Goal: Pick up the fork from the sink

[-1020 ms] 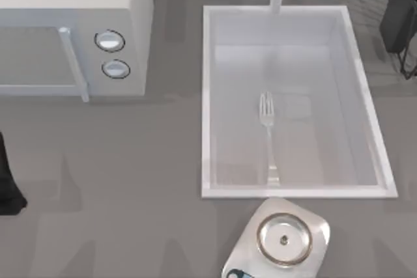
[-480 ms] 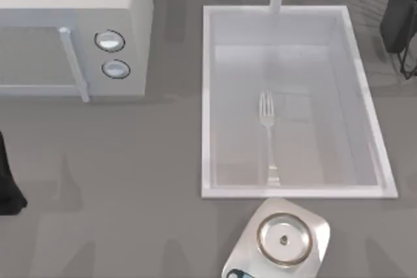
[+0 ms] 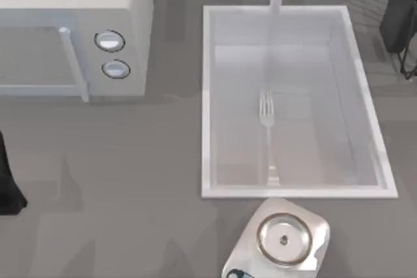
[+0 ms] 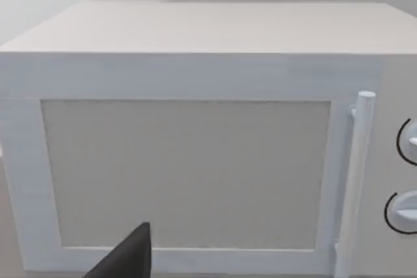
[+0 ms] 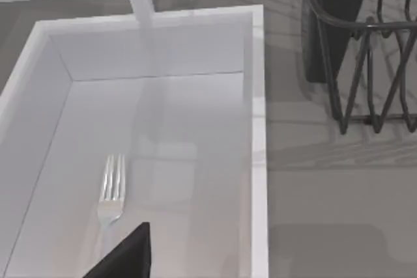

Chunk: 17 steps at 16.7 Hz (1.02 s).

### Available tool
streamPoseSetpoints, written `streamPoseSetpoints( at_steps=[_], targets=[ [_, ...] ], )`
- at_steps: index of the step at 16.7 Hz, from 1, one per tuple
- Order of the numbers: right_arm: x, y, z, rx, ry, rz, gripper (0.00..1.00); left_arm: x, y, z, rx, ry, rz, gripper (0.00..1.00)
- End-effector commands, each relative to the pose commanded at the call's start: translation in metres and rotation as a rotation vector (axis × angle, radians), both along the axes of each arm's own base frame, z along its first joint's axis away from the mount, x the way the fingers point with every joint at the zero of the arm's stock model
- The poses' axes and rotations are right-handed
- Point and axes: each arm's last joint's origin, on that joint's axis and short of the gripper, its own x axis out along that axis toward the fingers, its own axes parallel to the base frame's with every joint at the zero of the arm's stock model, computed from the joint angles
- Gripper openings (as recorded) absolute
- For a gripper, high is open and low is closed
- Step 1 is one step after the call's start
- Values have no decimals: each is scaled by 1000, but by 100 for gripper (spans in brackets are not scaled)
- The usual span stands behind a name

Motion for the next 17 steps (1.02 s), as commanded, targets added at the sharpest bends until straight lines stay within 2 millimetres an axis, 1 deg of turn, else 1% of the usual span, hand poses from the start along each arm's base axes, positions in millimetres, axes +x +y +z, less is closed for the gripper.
streamPoseSetpoints(
  at_steps=[2,4,6,8,10,13,15,17],
  targets=[
    [31,11,21,17,131,16,100,0,0,0,0,0,0,100],
    [67,27,37,26,266,29,100,0,0,0,0,0,0,100],
    [107,46,43,26,402,37,100,0,0,0,0,0,0,100],
    [147,70,40,17,532,41,100,0,0,0,0,0,0,100],
    [184,95,28,0,654,41,100,0,0,0,0,0,0,100],
    [229,133,-3,-36,816,36,100,0,0,0,0,0,0,100],
    [251,156,-30,-64,907,31,100,0,0,0,0,0,0,100],
    [266,175,-57,-93,983,25,100,0,0,0,0,0,0,100]
  ],
)
